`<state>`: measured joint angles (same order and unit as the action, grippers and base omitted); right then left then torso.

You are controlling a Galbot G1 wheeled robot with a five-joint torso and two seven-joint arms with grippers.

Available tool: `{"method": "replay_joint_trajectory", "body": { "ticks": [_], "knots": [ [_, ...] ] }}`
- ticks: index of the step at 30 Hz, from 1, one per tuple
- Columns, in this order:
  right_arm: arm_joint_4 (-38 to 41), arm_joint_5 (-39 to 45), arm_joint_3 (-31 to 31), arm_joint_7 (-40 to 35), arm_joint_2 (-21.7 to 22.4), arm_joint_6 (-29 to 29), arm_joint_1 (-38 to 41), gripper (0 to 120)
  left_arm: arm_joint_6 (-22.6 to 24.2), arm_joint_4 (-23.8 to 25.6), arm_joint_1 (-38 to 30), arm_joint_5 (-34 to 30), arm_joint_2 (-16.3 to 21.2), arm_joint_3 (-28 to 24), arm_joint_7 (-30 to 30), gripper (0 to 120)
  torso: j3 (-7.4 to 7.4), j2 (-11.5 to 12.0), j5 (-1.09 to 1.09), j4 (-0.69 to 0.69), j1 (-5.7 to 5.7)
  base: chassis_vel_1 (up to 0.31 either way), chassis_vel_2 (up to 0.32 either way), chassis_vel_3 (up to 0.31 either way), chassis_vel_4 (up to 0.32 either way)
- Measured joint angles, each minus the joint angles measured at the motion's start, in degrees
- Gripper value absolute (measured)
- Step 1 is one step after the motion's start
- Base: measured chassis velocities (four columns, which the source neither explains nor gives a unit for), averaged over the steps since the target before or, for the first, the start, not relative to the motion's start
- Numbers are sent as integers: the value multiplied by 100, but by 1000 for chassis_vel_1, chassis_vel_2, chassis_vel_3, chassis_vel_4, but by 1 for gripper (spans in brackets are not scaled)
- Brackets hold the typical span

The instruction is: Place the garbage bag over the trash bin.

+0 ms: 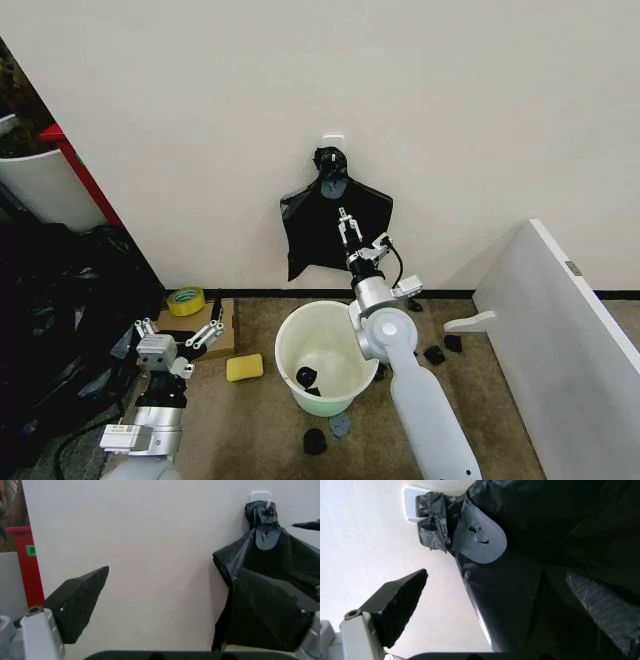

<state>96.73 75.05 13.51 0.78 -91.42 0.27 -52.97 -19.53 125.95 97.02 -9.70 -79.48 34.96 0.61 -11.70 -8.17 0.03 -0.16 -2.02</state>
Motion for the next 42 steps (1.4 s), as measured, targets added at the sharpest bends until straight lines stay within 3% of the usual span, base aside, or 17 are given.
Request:
{"method": "replay_joint_trajectory", "body": {
  "ticks": [30,36,40,42],
  "knots": [
    [-1189,47,141,846,-78,-36,963,98,8,28,110,110,0,50,-99,100,0,0,1,1,0,0,0,0,0],
    [-1262,31,134,882,-76,35,1034,80,8,-40,75,118,-5,34,-115,100,0,0,1,1,0,0,0,0,0],
    [-1311,32,148,955,-74,94,1097,61,8,-127,21,117,3,31,-123,100,0,0,1,1,0,0,0,0,0],
    [-1312,32,148,968,-74,134,1105,58,8,-139,13,117,6,31,-126,100,0,0,1,1,0,0,0,0,0]
  ]
}}
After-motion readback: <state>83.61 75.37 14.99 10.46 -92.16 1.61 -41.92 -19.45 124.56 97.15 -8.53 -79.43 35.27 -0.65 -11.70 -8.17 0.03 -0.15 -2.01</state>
